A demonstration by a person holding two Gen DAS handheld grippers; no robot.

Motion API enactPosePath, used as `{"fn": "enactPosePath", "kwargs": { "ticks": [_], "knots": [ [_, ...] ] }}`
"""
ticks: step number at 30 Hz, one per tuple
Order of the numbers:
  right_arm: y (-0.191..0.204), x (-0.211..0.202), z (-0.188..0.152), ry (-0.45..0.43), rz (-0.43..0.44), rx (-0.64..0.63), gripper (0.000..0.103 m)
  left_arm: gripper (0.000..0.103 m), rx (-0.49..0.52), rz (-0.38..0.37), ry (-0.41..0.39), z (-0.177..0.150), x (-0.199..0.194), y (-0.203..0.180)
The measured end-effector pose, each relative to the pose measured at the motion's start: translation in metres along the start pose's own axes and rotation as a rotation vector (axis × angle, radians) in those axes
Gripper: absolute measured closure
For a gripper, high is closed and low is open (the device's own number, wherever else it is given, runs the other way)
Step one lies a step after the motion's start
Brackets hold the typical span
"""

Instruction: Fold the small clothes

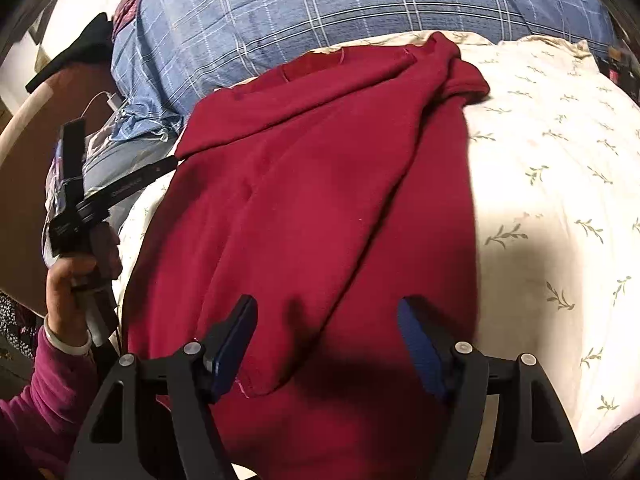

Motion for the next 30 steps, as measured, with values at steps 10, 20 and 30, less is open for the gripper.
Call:
{"fn": "enactPosePath", "kwargs": {
  "ticks": [10, 20, 30],
  "knots": [
    [0.002, 0.010, 0.002, -0.009, -0.008, -0.035, 0.032, 0.037, 0.014, -0.005, 0.020, 0.002, 0.011, -0.002],
    [0.004, 0.014, 0.005, -0.060, -0.008, -0.075, 0.062, 0.037, 0.007, -0.003, 0.027, 0.002, 0.015, -0.001],
    [0.004, -0.007, 0.021, -0.158, 0.096, -0.010, 0.098, 0.037, -0.001, -0.005, 0.028, 0.003, 0.017, 0.004]
  ]
}}
Point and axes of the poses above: each gripper's, at about its wrist camera, not at the fingertips, and x roughly the way its jaws point, y to its left, z to its top, the point moved 7 cm from there along x, roughly the way its jaws point, and after that the axes turned 15 degrees about z, right-handed, at the moved point
